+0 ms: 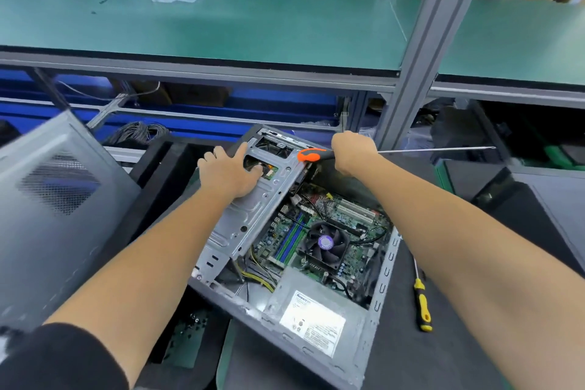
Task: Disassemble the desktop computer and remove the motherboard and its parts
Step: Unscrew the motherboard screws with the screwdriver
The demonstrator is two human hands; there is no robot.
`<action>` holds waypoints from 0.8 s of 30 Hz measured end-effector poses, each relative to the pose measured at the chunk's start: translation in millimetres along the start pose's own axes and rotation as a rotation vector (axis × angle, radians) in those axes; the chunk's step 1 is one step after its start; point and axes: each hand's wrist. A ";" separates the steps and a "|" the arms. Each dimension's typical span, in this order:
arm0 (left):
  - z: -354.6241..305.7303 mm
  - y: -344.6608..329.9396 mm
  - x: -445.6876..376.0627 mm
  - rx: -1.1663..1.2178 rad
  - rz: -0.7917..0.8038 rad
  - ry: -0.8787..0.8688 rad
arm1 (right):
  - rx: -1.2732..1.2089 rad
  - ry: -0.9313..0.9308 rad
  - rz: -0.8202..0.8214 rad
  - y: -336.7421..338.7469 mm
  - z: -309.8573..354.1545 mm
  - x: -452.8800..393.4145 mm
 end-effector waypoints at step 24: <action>-45.6 11.4 42.9 0.054 0.146 0.204 | -0.028 0.106 -0.041 -7.5 -16.8 -26.1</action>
Point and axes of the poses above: each hand's wrist, its own x-axis away from the middle knuckle, its own y-axis out of the back of the hand, z = x × y, and after that the axes turned 7 degrees about -y, right-handed
